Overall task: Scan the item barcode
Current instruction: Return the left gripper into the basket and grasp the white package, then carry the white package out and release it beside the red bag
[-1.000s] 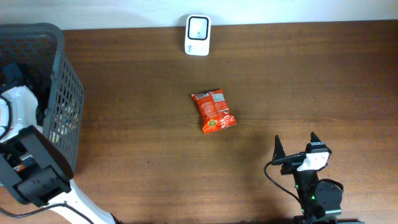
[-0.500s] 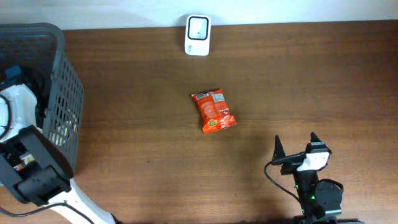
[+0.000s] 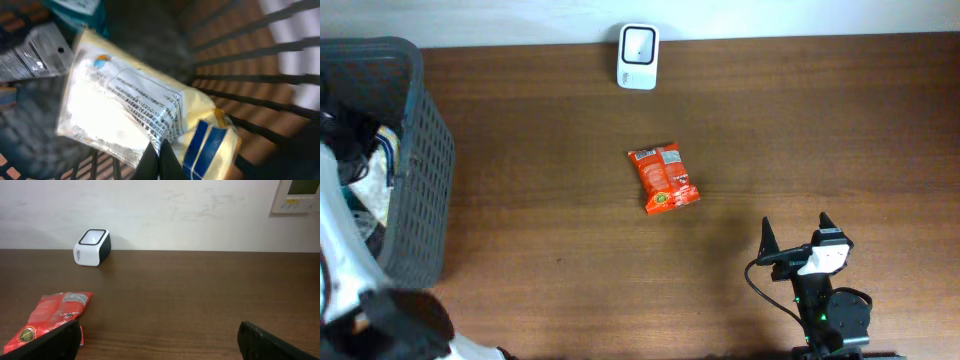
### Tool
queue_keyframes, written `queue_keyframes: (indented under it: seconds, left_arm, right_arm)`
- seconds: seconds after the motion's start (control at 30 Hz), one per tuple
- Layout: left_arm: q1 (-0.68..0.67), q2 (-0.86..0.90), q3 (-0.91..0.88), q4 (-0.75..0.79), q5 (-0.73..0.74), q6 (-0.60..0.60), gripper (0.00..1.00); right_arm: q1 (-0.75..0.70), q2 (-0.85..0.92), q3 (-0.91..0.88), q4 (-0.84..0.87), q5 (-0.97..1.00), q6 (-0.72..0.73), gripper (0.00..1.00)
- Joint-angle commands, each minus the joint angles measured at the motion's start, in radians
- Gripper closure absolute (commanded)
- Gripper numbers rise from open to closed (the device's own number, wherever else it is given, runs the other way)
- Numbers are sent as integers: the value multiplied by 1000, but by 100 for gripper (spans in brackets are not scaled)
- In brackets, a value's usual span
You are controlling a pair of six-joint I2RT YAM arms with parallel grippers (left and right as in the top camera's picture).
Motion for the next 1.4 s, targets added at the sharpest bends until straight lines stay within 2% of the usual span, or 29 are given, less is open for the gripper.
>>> queue_keyframes:
  seconds: [0.0, 0.17, 0.3, 0.5, 0.67, 0.87, 1.0, 1.1, 1.2, 1.3, 1.37]
  left_arm:
    - [-11, -140, 27, 14, 65, 20, 100]
    - [-21, -270, 27, 71, 186, 39, 100]
    - [-71, -380, 27, 124, 220, 39, 100]
    - [-226, -497, 27, 181, 220, 61, 100]
    - [-397, -512, 20, 185, 220, 61, 100]
    - [-616, -436, -35, 172, 220, 61, 100]
    - [-762, -308, -83, 172, 219, 67, 100]
    - [-846, -192, -83, 185, 206, 140, 100]
    - [-906, -97, -83, 189, 111, 197, 100]
    - [-951, 2, -83, 187, -64, 197, 100]
    - [-970, 57, -83, 186, -125, 197, 100]
  right_arm:
    - [6, -6, -5, -7, 12, 0, 1]
    - [6, -6, -5, -7, 12, 0, 1]
    - [6, -6, -5, -7, 12, 0, 1]
    - [6, -6, -5, -7, 12, 0, 2]
    - [6, -6, -5, -7, 12, 0, 1]
    - [6, -6, -5, -7, 12, 0, 1]
    - [6, -6, -5, -7, 12, 0, 2]
    - [6, -6, -5, -7, 12, 0, 2]
    - [6, -6, -5, -7, 12, 0, 1]
    - [6, -6, -5, -7, 12, 0, 1]
    - [6, -6, -5, -7, 12, 0, 1]
